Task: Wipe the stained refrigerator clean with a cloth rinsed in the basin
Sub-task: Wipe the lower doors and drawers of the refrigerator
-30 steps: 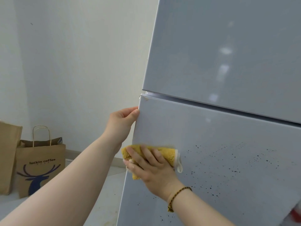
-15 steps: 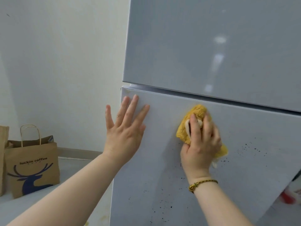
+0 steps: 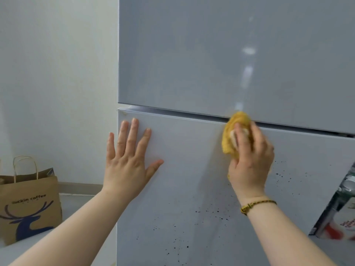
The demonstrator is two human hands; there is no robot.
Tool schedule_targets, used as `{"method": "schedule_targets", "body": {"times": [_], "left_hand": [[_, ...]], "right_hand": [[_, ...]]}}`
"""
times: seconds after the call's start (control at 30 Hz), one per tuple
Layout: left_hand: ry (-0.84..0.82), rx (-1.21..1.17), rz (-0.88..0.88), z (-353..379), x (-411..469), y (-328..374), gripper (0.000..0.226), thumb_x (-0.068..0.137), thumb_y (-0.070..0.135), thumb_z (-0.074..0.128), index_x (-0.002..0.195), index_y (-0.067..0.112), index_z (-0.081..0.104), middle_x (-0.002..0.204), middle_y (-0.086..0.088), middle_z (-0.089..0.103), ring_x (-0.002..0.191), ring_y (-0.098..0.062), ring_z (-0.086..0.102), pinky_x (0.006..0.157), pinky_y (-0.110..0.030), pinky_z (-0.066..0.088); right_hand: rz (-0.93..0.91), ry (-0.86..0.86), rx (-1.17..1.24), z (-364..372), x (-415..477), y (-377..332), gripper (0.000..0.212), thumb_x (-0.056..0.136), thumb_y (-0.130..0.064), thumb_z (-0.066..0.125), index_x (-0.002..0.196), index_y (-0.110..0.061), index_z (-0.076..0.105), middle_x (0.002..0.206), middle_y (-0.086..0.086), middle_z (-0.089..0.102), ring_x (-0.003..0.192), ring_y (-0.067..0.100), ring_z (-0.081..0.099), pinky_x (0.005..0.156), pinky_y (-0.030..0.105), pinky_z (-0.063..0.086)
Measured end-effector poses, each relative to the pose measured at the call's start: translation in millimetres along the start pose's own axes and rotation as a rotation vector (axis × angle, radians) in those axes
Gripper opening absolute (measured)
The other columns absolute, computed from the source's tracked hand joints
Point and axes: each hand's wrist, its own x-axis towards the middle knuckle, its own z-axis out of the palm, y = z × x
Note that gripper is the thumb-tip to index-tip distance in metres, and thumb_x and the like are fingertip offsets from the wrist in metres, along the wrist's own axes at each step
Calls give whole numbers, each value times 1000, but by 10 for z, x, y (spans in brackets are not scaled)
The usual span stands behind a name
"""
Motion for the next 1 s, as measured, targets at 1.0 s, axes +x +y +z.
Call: {"method": "schedule_targets", "body": {"times": [1.0], "left_hand": [[10, 10, 167, 356, -15, 945, 75, 81, 72, 3, 145, 32, -4, 154, -9, -12, 140, -24, -19, 102, -65, 4]], "right_hand": [[125, -123, 51, -149, -330, 567, 54, 71, -14, 46, 125, -17, 39, 125, 15, 36, 101, 31, 40, 80, 47, 48]]}}
